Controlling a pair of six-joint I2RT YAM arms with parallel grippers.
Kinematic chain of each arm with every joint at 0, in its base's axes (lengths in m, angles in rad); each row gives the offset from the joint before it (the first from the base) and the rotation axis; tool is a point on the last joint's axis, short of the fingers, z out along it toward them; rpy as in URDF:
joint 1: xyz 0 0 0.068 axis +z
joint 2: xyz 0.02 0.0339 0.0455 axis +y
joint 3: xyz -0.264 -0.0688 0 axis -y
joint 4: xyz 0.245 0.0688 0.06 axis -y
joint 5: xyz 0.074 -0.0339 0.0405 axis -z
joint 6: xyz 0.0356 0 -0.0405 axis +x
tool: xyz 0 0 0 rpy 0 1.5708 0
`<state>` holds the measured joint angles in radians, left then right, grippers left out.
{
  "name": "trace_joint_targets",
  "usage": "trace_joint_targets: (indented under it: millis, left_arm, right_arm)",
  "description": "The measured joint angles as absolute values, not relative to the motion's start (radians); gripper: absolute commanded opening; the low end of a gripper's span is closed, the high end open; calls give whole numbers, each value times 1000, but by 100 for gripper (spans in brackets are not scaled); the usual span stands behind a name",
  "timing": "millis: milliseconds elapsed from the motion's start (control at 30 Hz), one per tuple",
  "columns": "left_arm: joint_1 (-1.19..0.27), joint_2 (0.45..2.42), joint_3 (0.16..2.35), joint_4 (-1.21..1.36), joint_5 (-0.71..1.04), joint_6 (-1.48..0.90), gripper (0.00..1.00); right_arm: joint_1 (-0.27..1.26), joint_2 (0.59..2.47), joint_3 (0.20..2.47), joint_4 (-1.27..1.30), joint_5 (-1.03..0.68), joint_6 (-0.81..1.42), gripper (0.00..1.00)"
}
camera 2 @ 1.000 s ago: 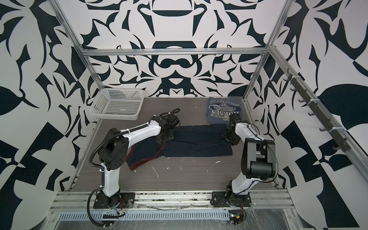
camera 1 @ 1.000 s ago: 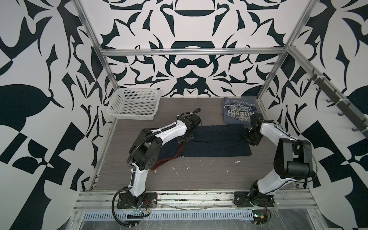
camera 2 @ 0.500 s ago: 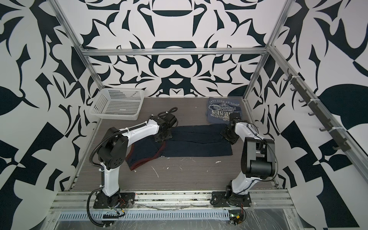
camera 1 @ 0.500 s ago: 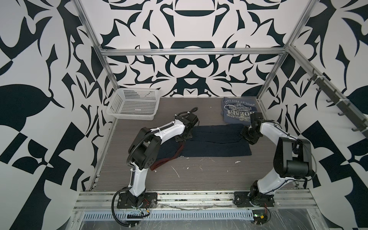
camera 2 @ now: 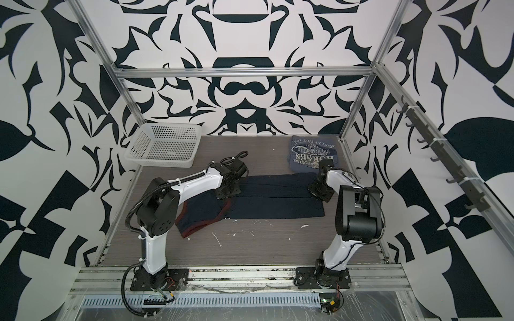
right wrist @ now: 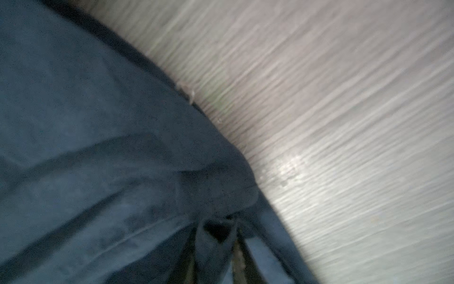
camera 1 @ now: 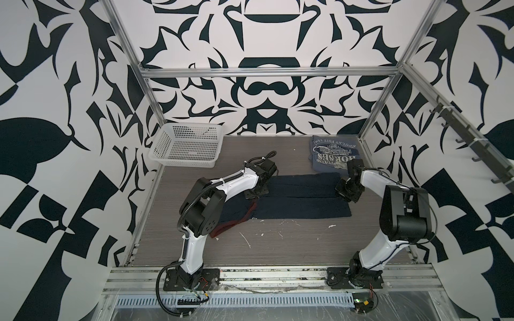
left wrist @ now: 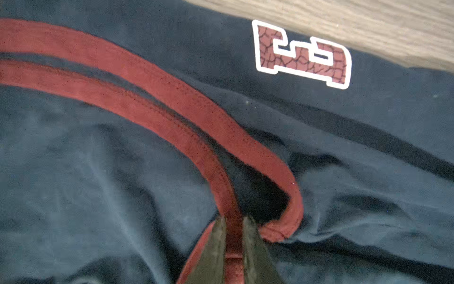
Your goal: Fold and stack the tank tops
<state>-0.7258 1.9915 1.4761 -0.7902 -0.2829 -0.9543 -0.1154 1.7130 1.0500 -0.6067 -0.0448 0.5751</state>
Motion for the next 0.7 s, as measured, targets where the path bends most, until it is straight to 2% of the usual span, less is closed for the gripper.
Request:
trace_joint_targets:
  millis: [100,333,533,700]
  left_arm:
    - [-726,1989,1456,-768,-278,-958,13]
    - [-742,1927,1398,-741,-274,-973,6]
    - [-797,1839,1389,-725,-281,-989,5]
    - [-818,1835,1391,-713,-286,-995,5]
  right_arm:
    - [-114,1684,1050,-620,-25,573,0]
    - [-111,1584,1044,-645,6,567,0]
    - [-111,1490,1013,-697,43,549,0]
    - [-112,1494,1021,-720,81,541,0]
